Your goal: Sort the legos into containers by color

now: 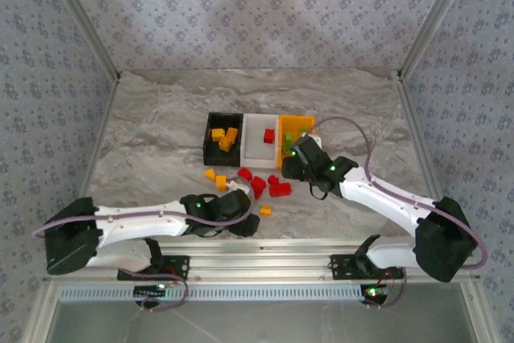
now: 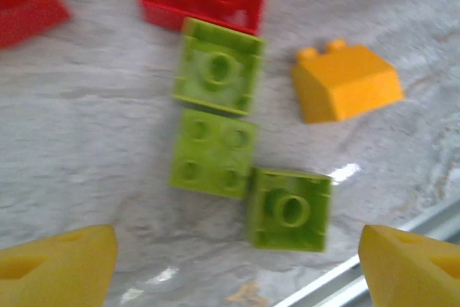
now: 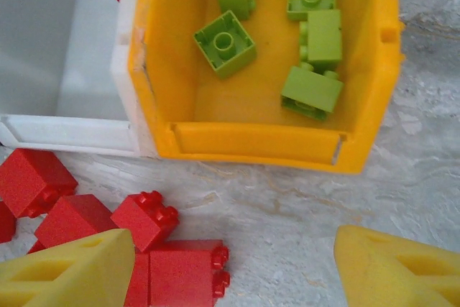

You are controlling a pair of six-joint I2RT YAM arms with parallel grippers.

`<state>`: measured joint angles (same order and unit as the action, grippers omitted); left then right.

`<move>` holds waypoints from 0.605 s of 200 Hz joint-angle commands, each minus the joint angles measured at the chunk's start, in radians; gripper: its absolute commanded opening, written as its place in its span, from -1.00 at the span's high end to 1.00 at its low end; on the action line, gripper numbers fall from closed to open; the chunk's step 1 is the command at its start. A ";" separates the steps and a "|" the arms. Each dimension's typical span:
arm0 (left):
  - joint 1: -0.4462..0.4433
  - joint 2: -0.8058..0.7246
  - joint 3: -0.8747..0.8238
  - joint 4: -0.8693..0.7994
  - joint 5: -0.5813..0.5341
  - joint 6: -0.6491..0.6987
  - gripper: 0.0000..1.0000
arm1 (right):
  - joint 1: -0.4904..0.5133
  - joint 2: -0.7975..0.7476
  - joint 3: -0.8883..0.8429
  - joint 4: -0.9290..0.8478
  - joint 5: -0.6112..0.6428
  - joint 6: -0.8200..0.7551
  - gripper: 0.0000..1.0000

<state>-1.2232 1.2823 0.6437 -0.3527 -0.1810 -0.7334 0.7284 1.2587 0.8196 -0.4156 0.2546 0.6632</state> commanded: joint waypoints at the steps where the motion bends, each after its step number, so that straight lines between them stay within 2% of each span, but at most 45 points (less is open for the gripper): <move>1: -0.035 0.069 0.057 -0.005 -0.006 0.037 -0.58 | -0.003 -0.055 -0.013 -0.004 0.036 0.030 -0.52; 26: -0.062 0.131 0.084 -0.012 -0.017 0.044 -0.42 | -0.016 -0.085 -0.028 -0.007 0.037 0.029 -0.53; 68: -0.089 0.224 0.111 -0.029 -0.068 0.046 -0.27 | -0.042 -0.132 -0.051 -0.004 0.028 0.027 -0.53; 103: -0.101 0.263 0.110 0.000 -0.115 0.061 -0.22 | -0.058 -0.167 -0.061 -0.003 0.023 0.023 -0.54; 121: -0.102 0.273 0.109 0.007 -0.131 0.066 -0.12 | -0.062 -0.177 -0.067 -0.002 0.024 0.019 -0.54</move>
<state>-1.3186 1.5291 0.7383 -0.3546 -0.2584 -0.6895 0.6735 1.1076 0.7639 -0.4145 0.2649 0.6731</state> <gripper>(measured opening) 0.590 0.770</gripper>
